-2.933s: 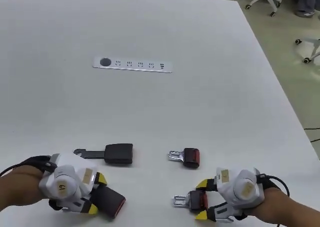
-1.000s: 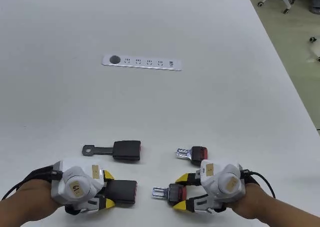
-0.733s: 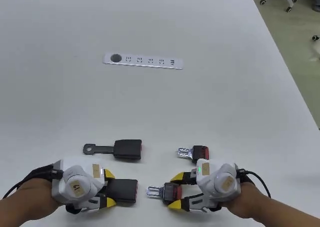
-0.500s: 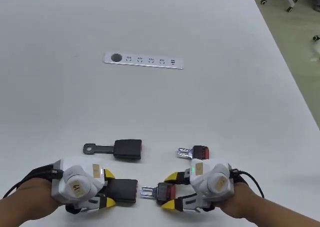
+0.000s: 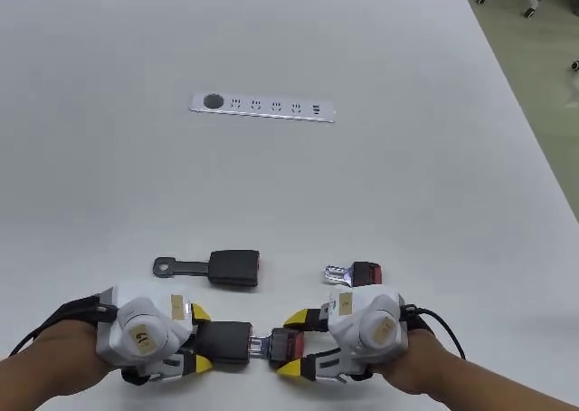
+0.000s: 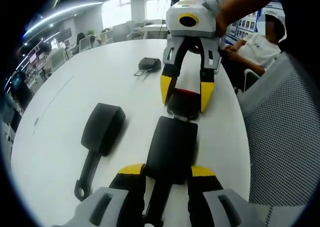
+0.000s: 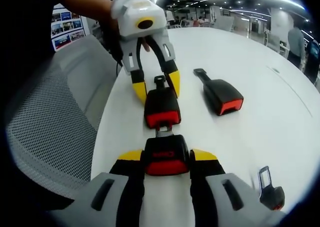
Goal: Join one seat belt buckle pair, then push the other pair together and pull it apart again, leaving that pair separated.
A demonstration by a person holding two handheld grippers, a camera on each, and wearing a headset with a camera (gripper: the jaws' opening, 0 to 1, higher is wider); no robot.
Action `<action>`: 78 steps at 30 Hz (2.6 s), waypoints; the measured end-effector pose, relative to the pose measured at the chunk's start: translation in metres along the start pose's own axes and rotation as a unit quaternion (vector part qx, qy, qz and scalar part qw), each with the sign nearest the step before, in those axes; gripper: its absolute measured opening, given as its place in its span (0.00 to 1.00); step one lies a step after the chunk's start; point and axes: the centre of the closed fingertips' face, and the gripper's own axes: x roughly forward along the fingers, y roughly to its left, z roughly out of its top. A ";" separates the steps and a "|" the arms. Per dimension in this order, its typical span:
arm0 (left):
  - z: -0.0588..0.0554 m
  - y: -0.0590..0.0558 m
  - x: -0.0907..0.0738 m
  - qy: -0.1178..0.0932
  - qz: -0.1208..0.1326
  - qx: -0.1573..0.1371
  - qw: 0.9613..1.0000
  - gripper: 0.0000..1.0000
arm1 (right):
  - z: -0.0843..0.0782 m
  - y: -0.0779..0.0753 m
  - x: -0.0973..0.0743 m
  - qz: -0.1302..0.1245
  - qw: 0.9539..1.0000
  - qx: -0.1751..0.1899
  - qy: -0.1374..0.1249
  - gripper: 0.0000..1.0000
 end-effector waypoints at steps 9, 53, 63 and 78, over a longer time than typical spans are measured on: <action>0.003 -0.001 -0.001 0.006 -0.002 0.003 1.000 0.33 | 0.000 0.001 0.004 -0.009 1.000 0.006 -0.005 0.34; -0.006 -0.001 -0.002 -0.006 -0.011 0.016 1.000 0.33 | 0.012 0.009 0.015 -0.001 1.000 -0.017 0.012 0.33; -0.005 -0.001 -0.003 -0.016 -0.034 0.041 0.998 0.32 | 0.007 0.006 0.016 -0.011 0.999 -0.014 0.037 0.33; -0.004 0.000 -0.003 -0.026 -0.053 0.043 0.997 0.31 | 0.002 0.003 0.017 -0.029 0.995 -0.031 0.094 0.32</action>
